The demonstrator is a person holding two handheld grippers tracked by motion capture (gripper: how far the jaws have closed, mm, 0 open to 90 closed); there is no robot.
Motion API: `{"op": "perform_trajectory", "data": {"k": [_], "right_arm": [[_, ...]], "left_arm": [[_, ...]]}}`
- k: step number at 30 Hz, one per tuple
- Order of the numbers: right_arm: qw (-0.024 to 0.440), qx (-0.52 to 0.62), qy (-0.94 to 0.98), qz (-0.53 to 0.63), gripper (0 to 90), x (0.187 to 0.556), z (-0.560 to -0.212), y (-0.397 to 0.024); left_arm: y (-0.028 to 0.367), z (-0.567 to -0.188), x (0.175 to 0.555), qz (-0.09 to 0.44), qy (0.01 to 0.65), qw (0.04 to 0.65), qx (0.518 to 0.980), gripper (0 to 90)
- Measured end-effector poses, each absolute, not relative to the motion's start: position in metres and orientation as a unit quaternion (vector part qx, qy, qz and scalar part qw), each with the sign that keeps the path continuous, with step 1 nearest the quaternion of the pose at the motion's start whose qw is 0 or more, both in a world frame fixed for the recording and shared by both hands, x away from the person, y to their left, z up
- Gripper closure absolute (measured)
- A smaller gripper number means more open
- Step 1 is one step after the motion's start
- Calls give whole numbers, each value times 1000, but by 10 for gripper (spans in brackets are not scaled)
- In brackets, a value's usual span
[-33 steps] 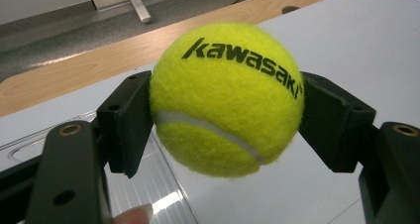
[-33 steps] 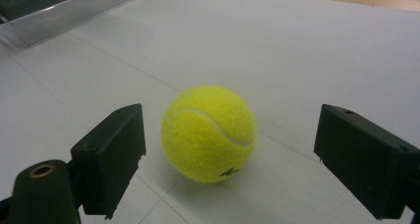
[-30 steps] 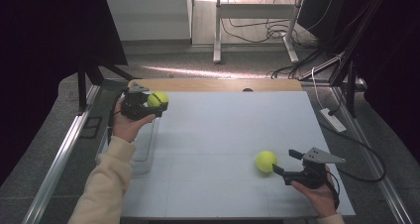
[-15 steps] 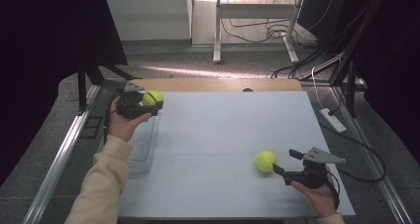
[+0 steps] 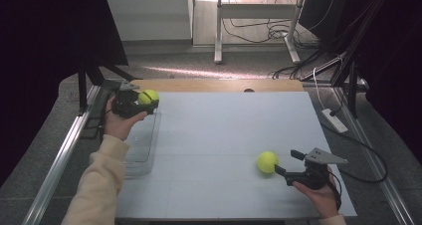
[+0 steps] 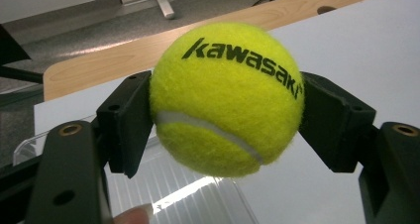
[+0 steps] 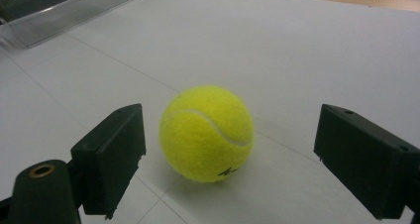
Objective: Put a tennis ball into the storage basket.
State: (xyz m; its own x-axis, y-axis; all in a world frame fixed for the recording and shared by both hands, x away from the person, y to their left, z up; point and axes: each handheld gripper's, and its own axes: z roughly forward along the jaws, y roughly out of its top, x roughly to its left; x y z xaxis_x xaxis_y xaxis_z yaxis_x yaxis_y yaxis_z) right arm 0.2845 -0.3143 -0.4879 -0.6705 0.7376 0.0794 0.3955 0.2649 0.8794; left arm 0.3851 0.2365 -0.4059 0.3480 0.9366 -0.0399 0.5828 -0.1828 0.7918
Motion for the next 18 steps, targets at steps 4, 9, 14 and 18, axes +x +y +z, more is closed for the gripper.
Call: {"op": "perform_trajectory", "data": {"k": [4, 9, 14, 18], "right_arm": [[176, 365, 776, 483, 122, 285, -488, -313], [177, 364, 777, 483, 122, 284, -488, -313], [176, 366, 776, 482, 122, 285, -488, -314], [176, 364, 778, 481, 122, 285, -489, -313]], "left_arm": [[242, -406, 387, 242, 524, 367, 730, 271], [249, -408, 389, 242, 531, 364, 726, 271], [257, -411, 392, 246, 539, 359, 721, 271], [261, -412, 394, 248, 544, 355, 718, 271]]}}
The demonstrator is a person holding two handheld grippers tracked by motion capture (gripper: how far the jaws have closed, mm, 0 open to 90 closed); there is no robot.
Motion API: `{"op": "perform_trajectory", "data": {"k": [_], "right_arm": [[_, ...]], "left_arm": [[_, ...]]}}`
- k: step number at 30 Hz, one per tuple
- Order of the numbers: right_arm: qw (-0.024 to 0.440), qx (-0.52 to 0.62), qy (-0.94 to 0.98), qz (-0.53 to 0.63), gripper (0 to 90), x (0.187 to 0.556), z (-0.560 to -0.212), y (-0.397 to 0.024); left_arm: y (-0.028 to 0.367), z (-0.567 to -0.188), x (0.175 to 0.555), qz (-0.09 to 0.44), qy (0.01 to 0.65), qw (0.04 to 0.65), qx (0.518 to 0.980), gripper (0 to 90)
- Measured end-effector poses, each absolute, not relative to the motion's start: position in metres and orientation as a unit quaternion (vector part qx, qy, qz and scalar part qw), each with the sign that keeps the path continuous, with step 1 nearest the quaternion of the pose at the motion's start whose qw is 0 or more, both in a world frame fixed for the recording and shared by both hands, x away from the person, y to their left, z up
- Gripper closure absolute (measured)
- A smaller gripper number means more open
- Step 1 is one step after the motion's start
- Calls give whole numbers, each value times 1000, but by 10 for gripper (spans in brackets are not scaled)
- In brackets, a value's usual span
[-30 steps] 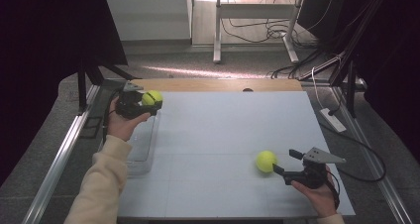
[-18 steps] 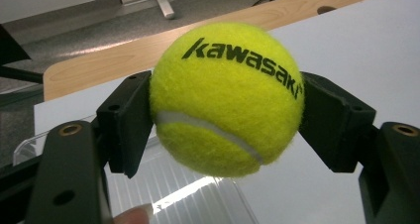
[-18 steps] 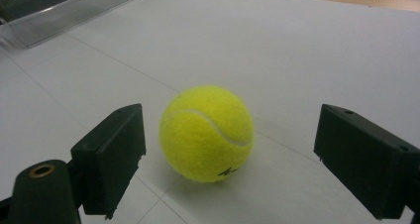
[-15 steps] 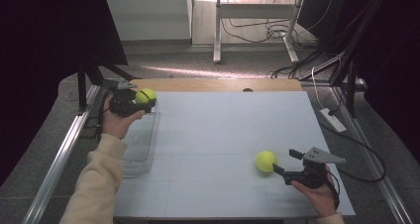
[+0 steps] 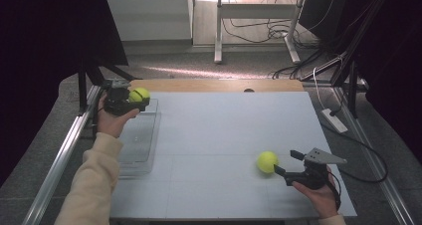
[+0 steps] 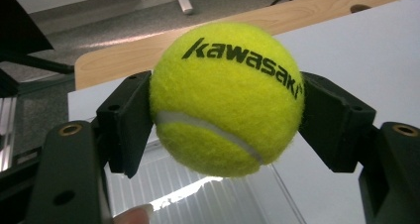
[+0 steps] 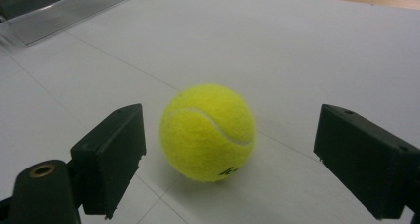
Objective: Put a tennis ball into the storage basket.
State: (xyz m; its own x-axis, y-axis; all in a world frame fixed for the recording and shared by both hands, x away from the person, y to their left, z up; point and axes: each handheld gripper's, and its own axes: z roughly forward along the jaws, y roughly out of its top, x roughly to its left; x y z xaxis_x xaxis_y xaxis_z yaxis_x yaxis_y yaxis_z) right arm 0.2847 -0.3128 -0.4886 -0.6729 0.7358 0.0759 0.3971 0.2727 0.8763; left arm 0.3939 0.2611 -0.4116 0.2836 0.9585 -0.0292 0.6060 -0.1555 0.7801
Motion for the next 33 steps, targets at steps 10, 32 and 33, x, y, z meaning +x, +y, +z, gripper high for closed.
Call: {"op": "perform_trajectory", "data": {"k": [10, 32, 33], "right_arm": [[176, 364, 777, 482, 122, 285, -488, -313], [176, 366, 777, 481, 122, 285, -489, -314], [176, 366, 777, 481, 122, 285, -488, -314]], "left_arm": [[278, -417, 399, 249, 566, 349, 704, 271], [285, -428, 410, 236, 585, 333, 700, 270], [285, -429, 411, 235, 587, 331, 700, 270]]}}
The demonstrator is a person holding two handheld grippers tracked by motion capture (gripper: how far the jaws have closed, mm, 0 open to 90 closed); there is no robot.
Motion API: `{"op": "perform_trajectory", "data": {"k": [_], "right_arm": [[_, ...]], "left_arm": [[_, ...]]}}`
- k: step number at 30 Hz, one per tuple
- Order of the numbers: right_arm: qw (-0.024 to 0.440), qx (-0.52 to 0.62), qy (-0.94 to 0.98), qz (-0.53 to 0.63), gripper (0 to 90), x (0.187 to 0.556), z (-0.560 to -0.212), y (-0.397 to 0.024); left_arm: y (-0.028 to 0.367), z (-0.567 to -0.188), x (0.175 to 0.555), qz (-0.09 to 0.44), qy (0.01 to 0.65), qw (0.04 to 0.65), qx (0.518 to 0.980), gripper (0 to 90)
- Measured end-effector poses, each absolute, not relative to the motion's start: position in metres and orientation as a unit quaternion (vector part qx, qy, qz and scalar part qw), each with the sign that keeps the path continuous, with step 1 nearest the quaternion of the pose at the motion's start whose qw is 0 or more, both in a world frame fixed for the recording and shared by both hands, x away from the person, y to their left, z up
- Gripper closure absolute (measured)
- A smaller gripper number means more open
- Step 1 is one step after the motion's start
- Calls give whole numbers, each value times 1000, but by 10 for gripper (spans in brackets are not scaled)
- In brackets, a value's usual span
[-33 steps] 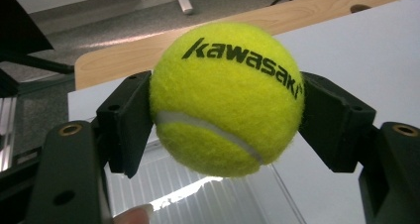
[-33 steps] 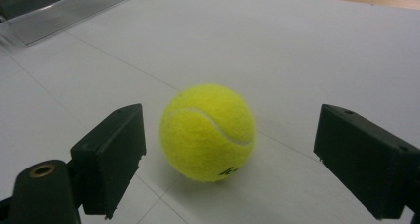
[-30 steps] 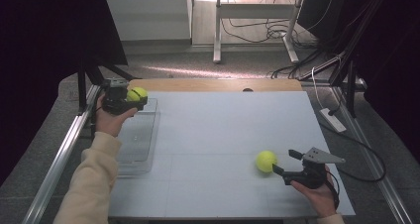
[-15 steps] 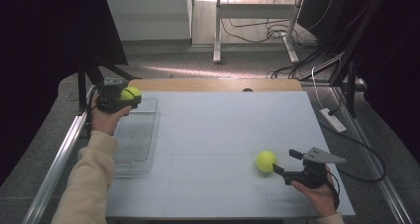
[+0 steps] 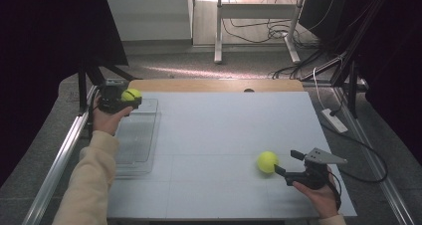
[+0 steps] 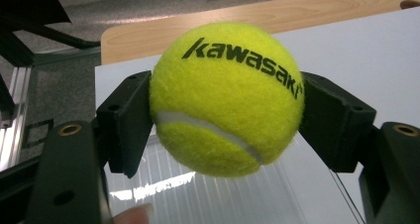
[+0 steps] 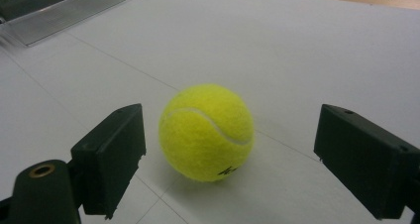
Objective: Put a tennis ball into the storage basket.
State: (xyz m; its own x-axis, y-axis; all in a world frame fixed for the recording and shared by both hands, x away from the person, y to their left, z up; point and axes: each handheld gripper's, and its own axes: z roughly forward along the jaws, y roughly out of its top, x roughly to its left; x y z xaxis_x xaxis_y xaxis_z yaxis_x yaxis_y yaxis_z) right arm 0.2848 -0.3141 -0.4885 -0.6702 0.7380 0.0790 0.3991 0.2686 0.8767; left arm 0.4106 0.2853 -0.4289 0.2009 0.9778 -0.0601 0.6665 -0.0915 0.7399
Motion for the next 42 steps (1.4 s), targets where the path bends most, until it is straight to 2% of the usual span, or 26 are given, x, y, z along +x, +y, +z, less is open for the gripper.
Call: {"op": "perform_trajectory", "data": {"k": [42], "right_arm": [[176, 366, 779, 478, 122, 286, -490, -314]], "left_arm": [[295, -470, 431, 190, 617, 257, 720, 268]]}}
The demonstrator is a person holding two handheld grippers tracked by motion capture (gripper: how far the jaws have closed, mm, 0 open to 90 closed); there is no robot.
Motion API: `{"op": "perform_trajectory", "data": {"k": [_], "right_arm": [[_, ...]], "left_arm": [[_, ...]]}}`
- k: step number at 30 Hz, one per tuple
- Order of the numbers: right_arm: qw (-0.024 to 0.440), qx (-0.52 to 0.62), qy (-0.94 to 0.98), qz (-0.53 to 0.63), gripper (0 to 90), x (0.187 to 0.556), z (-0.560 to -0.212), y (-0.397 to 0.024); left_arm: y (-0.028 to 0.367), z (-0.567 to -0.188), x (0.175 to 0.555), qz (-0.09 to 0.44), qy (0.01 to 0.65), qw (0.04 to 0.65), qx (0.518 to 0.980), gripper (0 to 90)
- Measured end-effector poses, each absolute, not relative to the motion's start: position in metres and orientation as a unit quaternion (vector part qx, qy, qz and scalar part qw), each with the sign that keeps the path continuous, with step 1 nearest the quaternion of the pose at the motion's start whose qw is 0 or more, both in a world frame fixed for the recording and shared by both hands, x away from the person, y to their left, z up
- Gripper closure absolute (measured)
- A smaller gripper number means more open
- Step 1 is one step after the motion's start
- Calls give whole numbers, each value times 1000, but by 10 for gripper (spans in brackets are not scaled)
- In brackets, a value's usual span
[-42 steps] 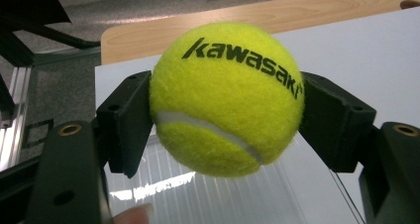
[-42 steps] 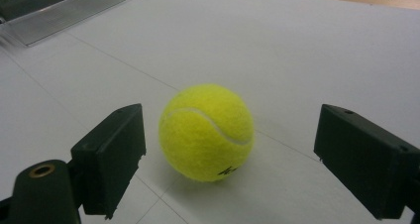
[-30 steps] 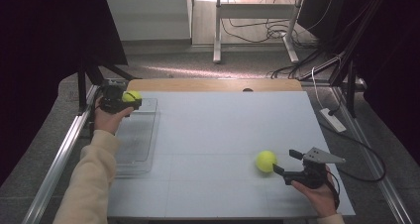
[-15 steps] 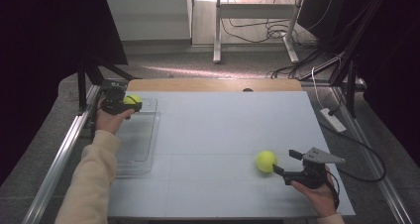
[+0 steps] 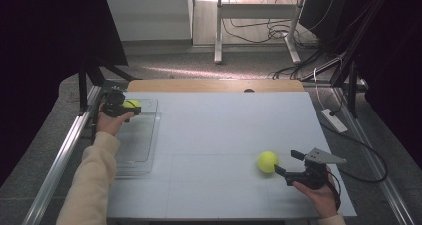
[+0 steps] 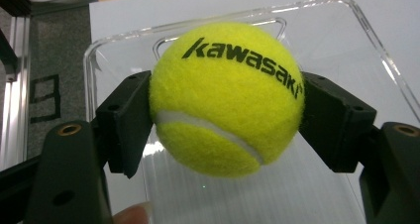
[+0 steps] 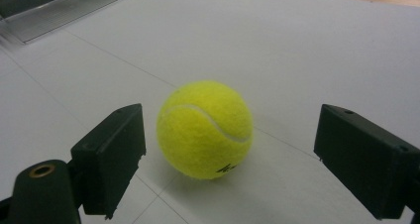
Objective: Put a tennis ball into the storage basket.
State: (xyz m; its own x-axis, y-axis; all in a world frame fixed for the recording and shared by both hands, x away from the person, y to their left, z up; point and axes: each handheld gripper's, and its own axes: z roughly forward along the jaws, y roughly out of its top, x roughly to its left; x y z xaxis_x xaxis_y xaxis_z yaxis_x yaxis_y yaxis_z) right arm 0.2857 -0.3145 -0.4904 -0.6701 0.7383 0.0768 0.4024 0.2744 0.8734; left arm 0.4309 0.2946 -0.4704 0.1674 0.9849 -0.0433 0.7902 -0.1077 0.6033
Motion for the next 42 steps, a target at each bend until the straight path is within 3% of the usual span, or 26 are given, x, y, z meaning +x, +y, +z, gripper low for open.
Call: {"op": "perform_trajectory", "data": {"k": [27, 33, 42], "right_arm": [[175, 365, 779, 479, 122, 286, -491, -314], [175, 365, 779, 479, 122, 286, -491, -314], [175, 365, 779, 478, 122, 286, -491, -314]], "left_arm": [[293, -470, 430, 197, 615, 252, 720, 263], [293, -461, 427, 213, 613, 285, 705, 128], [292, -451, 416, 211, 597, 321, 704, 114]]}}
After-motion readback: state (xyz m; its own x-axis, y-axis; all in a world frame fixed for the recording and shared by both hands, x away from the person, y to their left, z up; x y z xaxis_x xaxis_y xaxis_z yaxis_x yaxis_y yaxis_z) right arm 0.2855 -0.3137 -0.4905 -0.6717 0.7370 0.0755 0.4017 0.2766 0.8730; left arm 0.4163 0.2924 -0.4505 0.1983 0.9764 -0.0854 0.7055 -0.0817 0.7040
